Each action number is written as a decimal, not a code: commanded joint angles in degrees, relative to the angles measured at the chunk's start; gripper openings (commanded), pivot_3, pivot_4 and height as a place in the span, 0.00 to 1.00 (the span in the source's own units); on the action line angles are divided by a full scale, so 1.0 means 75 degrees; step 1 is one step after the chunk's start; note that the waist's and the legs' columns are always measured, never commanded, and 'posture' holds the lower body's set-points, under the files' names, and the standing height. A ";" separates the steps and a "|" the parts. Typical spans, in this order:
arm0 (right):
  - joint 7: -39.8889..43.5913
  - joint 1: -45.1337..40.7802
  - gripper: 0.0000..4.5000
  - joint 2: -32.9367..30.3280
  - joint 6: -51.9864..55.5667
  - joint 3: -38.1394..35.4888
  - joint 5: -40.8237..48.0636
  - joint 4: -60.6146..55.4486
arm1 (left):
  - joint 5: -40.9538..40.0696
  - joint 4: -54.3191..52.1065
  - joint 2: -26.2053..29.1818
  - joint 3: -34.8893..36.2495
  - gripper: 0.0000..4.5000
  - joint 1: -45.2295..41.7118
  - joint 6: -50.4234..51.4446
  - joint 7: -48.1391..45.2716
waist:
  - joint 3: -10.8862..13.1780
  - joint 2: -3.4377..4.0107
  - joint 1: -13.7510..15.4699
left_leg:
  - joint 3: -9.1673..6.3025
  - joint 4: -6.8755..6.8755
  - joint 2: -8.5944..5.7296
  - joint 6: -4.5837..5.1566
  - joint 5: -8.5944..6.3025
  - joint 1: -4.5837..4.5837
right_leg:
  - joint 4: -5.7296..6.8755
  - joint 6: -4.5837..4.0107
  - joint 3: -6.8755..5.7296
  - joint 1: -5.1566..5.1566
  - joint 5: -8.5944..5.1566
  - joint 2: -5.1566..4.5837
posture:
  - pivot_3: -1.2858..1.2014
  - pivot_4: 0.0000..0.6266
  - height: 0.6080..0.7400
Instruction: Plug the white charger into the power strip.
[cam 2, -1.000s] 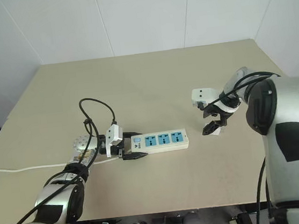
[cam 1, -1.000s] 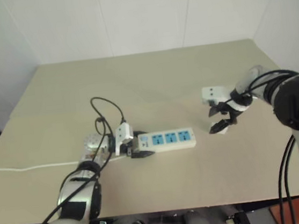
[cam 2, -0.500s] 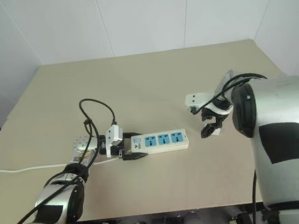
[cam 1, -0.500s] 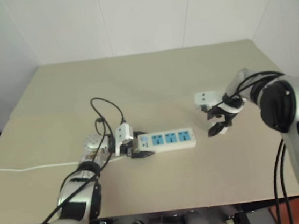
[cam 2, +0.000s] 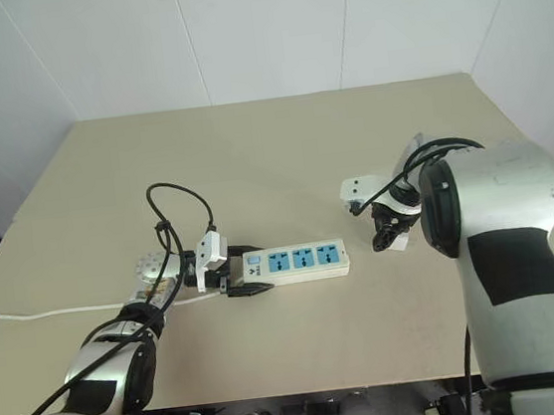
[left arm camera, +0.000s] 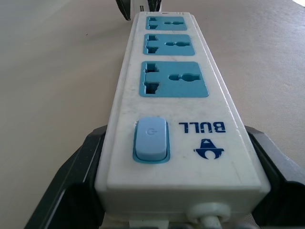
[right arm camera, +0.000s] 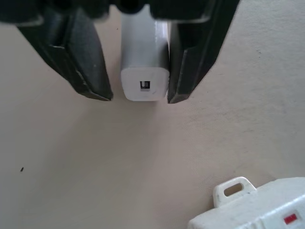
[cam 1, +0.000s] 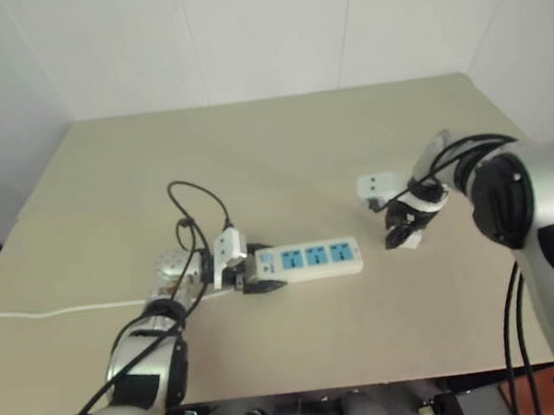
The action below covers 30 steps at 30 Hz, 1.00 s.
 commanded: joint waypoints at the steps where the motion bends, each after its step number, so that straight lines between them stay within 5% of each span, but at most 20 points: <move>1: -0.0013 -0.0016 0.25 -0.0016 -0.0090 0.0096 -0.0024 0.0252 | 0.0123 0.0040 0.0039 -0.0138 0.74 0.0124 -0.0025 0.0009 | 0.0000 0.0000 -0.0001 | 0.0000 0.0000 0.0000 0.0000 0.0000 0.0000 | 0.0000 0.0000 0.0000 0.0000 0.0000 0.0000 | 0.52 0.24 1.00; 13: 0.0157 -0.0640 0.25 -0.0391 -0.0353 -0.0117 0.0243 0.0252 | 0.0151 0.0046 0.0056 -0.0157 0.74 0.0139 -0.0050 0.0036 | -0.0004 -0.0001 -0.0008 | -0.0001 0.0000 -0.0001 0.0000 0.0000 0.0009 | -0.0001 0.0000 0.0000 0.0009 0.0000 0.0000 | 0.52 0.24 1.00; 17: 0.0558 -0.1350 0.25 -0.0942 0.0530 -0.1187 0.1377 0.0252 | 0.0119 0.0022 0.0030 -0.0147 0.74 0.0139 -0.0076 -0.0079 | -0.0004 0.0000 -0.0007 | -0.0001 -0.0004 0.0000 0.0001 0.0000 0.0005 | -0.0003 0.0000 0.0000 0.0005 0.0000 0.0000 | 0.52 0.24 1.00; 21: 0.0618 -0.0843 0.25 -0.1643 -0.0447 -0.2577 0.2381 0.0252 | 0.0086 -0.0009 -0.0040 -0.0152 0.74 0.0157 -0.0091 -0.0158 | -0.0036 -0.0054 0.0063 | -0.0001 -0.0012 0.0005 0.0007 -0.0005 0.0017 | -0.0020 0.0002 -0.0006 0.0026 -0.0001 0.0002 | 0.52 0.24 1.00; 25: 0.1748 0.0930 0.25 -0.1797 -0.3230 -0.5032 0.3775 0.0252 | 0.0047 -0.0044 -0.0106 -0.0179 0.74 0.0144 -0.0045 -0.0379 | -0.0050 -0.0077 0.0076 | 0.0004 -0.0012 0.0003 0.0009 -0.0006 0.0015 | -0.0038 0.0002 -0.0006 0.0035 -0.0001 0.0000 | 0.52 0.24 1.00; 30: 0.1992 0.2474 0.25 -0.1119 -0.5304 -0.6581 0.4286 0.0252 | 0.0024 -0.0095 -0.0130 -0.0199 0.74 0.0135 -0.0098 -0.0608 | -0.0050 -0.0077 -0.0076 | 0.0011 -0.0018 -0.0005 0.0013 -0.0008 -0.0002 | -0.0078 0.0003 -0.0006 0.0038 -0.0001 -0.0013 | 0.52 0.24 1.00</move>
